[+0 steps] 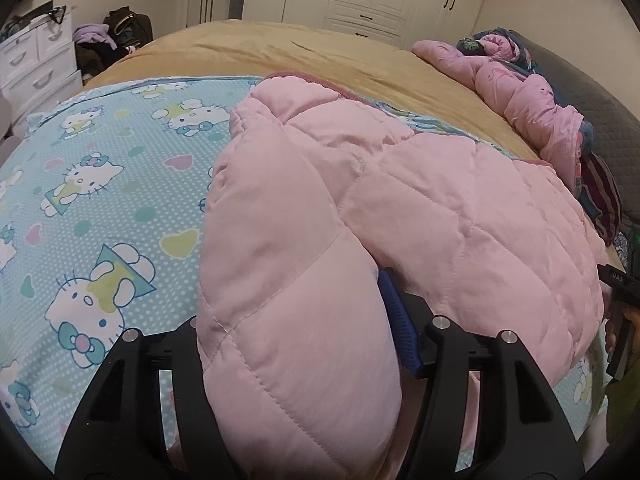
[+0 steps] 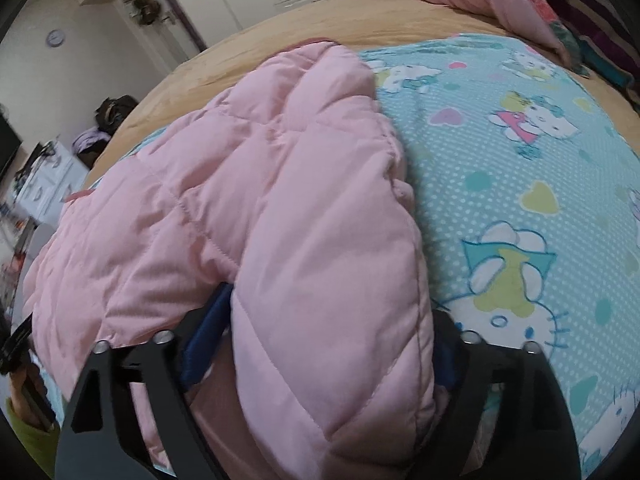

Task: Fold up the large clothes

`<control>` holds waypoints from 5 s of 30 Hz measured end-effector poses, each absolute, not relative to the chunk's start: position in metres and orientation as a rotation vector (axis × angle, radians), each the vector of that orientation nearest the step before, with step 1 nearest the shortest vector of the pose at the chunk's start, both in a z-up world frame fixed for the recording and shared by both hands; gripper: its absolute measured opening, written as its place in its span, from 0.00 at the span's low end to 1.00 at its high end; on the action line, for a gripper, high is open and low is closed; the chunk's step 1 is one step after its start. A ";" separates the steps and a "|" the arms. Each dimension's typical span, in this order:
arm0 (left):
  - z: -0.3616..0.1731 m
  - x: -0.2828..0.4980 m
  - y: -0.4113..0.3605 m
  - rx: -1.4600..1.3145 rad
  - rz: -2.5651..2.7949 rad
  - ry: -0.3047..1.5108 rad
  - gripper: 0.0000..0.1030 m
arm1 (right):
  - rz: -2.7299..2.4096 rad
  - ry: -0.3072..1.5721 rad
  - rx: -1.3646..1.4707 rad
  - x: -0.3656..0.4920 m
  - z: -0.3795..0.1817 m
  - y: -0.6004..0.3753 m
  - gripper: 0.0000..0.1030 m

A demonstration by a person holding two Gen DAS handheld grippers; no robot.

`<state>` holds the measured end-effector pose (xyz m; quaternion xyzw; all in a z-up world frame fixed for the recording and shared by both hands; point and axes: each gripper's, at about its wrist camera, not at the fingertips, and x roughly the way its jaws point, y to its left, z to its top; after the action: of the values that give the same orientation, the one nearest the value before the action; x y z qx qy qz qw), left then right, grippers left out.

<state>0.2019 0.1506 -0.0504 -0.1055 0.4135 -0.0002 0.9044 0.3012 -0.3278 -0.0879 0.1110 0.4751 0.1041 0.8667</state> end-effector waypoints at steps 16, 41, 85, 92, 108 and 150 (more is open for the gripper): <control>-0.030 0.192 0.147 -0.188 0.011 0.845 0.92 | 0.064 0.887 0.217 0.256 -0.044 -0.332 0.96; 0.041 0.063 0.076 -0.119 0.021 0.646 0.91 | 0.233 0.693 0.125 0.113 0.021 -0.294 0.96; 0.000 -0.017 0.049 -0.120 0.073 0.645 0.91 | 0.373 0.621 0.000 0.015 -0.020 -0.213 0.96; 0.000 -0.017 0.050 -0.121 0.075 0.645 0.91 | 0.372 0.622 -0.003 0.015 -0.020 -0.213 0.96; 0.002 -0.018 0.052 -0.121 0.079 0.636 0.91 | 0.368 0.619 -0.009 0.012 -0.018 -0.213 0.96; -0.001 -0.020 0.051 -0.100 0.105 0.655 0.91 | 0.364 0.636 -0.009 0.008 -0.022 -0.211 0.96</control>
<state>-0.0199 0.0512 -0.0013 -0.0489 0.3212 0.0516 0.9444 0.0077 -0.2111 -0.0223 -0.0043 0.3107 0.1781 0.9337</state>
